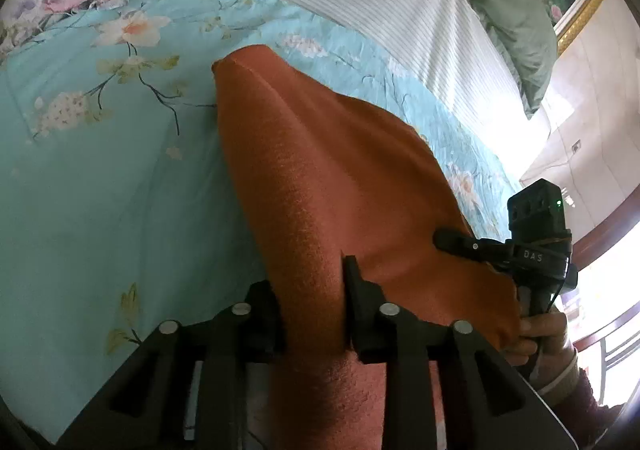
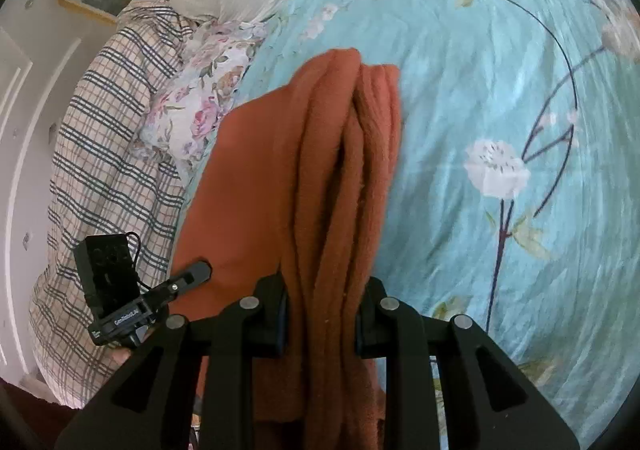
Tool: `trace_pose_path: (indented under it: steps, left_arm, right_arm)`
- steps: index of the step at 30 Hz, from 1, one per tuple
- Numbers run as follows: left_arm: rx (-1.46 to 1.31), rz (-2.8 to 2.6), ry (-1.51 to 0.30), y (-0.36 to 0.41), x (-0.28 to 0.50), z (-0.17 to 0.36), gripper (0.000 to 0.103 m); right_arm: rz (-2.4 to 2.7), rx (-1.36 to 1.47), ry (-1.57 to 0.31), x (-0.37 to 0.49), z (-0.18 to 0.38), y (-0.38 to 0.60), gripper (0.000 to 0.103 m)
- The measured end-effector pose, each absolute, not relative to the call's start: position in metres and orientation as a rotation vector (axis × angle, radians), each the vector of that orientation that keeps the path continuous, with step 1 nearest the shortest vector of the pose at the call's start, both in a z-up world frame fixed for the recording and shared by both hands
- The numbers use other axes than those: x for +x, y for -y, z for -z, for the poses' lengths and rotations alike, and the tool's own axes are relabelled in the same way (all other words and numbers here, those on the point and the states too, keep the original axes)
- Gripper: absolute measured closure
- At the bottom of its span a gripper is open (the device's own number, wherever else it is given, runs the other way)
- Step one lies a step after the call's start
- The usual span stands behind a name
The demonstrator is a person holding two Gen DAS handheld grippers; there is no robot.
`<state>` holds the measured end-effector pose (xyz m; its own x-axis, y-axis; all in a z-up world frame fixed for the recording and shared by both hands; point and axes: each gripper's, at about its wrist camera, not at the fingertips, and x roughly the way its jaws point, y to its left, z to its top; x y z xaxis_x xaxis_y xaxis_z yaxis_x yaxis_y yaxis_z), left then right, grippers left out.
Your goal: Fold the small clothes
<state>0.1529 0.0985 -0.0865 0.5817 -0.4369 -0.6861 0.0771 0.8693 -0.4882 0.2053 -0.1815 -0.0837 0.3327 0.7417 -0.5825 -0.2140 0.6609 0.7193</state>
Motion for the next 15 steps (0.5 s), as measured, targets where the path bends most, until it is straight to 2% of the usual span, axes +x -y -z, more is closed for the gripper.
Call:
trace_pose_path:
  steps: [2, 4, 5, 6, 10, 12, 15]
  left_arm:
    - [-0.45, 0.303, -0.921, -0.102, 0.153, 0.092, 0.06]
    - [-0.497, 0.305, -0.933, -0.107, 0.156, 0.096, 0.056]
    - [-0.532, 0.314, -0.941, -0.111, 0.159, 0.099, 0.055]
    - [-0.562, 0.318, -0.947, -0.116, 0.162, 0.101, 0.055]
    - [-0.589, 0.303, -0.924, -0.129, 0.183, 0.094, 0.055]
    - [-0.598, 0.301, -0.915, -0.135, 0.201, 0.09, 0.056]
    - [-0.653, 0.305, -0.927, -0.147, 0.236, 0.093, 0.057]
  right_arm:
    - [-0.672, 0.6, -1.055, 0.205, 0.086, 0.183, 0.078]
    - [-0.666, 0.604, -1.054, 0.204, 0.086, 0.183, 0.076]
    - [-0.663, 0.599, -1.061, 0.204, 0.086, 0.185, 0.071]
    - [-0.649, 0.593, -1.068, 0.204, 0.085, 0.185, 0.067]
    - [-0.608, 0.557, -1.031, 0.194, 0.067, 0.191, 0.065]
    - [-0.597, 0.559, -1.006, 0.188, 0.059, 0.195, 0.06]
    - [-0.586, 0.576, -0.982, 0.18, 0.052, 0.202, 0.06]
